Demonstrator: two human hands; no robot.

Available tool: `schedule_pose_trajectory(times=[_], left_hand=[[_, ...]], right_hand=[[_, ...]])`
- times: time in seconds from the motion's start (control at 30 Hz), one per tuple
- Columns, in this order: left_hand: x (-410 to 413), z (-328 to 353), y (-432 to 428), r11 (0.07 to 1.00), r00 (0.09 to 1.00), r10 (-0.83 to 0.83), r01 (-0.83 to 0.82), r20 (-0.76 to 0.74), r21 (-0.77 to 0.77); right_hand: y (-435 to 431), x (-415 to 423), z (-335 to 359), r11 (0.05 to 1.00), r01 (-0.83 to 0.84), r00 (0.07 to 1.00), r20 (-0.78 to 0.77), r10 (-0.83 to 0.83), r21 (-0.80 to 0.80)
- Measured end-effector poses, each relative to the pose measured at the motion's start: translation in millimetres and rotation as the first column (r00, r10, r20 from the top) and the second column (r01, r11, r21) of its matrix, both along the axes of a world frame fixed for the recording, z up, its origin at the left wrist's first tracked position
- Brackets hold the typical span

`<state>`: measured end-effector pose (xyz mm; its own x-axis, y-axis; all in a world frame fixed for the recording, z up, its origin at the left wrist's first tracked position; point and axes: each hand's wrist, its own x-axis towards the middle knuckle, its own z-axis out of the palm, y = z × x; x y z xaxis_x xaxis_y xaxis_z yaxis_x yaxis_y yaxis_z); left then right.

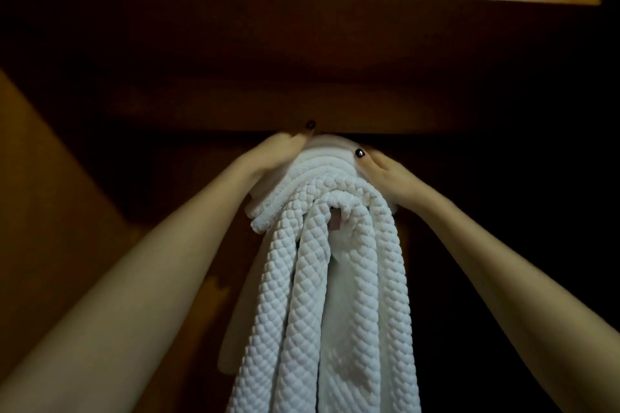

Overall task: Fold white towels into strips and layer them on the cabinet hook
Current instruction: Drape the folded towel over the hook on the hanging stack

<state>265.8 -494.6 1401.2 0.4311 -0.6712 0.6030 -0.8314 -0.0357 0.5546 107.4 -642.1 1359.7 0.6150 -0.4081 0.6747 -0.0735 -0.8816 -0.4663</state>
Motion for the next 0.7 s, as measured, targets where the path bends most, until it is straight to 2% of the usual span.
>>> schedule_pose_trajectory(times=[0.07,0.13,0.27,0.4,0.57,0.7], left_hand=[[-3.4,-0.1,8.1,0.994,1.000,-0.014,0.013,-0.009,-0.112],[-4.3,-0.7,19.1,0.976,0.994,-0.052,0.070,0.093,-0.205],[-24.2,-6.3,40.3,0.960,0.887,-0.059,0.176,0.457,-0.216],[-50.7,-26.2,45.0,0.943,0.805,-0.075,0.249,0.589,-0.221],[-89.2,-93.7,52.5,0.943,0.705,-0.128,0.304,0.697,-0.133],[-144.1,-176.2,57.6,0.877,0.625,-0.249,0.470,0.740,-0.103]], right_hand=[[12.1,-12.2,7.5,1.000,0.017,0.998,-0.053,-0.017,0.004],[22.7,-26.8,11.6,1.000,0.011,0.998,-0.069,-0.013,-0.021],[54.4,-53.6,12.9,0.989,0.094,0.995,-0.015,-0.097,-0.116],[92.7,-74.9,-3.0,0.939,0.219,0.974,0.002,-0.227,-0.264],[132.5,-120.2,-72.0,0.875,0.439,0.881,-0.090,-0.464,-0.205],[167.7,-182.5,-166.9,0.798,0.603,0.778,-0.213,-0.590,-0.008]])
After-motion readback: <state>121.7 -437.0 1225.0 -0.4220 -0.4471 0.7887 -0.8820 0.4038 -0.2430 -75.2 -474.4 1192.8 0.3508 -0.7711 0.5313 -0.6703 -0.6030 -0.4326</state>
